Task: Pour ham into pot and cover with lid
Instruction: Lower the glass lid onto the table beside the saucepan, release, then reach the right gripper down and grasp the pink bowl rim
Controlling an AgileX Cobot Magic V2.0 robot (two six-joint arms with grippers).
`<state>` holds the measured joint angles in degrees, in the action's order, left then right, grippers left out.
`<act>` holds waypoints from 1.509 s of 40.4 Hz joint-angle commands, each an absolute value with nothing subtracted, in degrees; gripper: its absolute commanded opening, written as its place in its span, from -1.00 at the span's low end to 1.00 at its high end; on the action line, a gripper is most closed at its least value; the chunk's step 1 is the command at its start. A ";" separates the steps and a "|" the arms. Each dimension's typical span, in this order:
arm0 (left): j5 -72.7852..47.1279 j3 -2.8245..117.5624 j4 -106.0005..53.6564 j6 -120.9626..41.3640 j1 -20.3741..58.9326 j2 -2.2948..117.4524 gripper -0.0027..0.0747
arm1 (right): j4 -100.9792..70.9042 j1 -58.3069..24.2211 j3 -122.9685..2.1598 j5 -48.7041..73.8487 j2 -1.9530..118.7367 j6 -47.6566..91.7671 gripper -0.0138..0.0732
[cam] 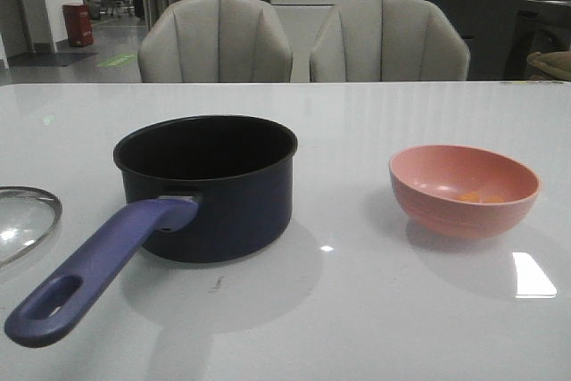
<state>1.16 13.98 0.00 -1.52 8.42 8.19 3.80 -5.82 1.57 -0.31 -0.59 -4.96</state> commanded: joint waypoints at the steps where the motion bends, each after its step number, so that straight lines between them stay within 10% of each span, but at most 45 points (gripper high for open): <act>1: 5.34 15.55 0.00 -1.34 8.75 8.79 0.49 | 3.36 -5.70 -1.86 -5.66 -0.13 -4.83 -0.31; 26: 5.34 15.55 0.00 -1.34 8.75 8.79 0.49 | 1.42 -5.70 -18.92 7.36 26.42 -4.85 -0.29; 38: 5.34 15.55 0.00 -1.34 8.75 8.79 0.49 | 0.00 -5.70 -27.19 12.54 38.40 -4.85 0.63; 61: 5.34 15.55 0.00 -1.34 8.75 8.79 0.49 | -9.66 -3.54 -57.37 36.11 78.45 -2.78 0.64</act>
<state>1.07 13.98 0.00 -1.52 8.42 8.19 -9.46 -4.63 -52.74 35.79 75.43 -4.20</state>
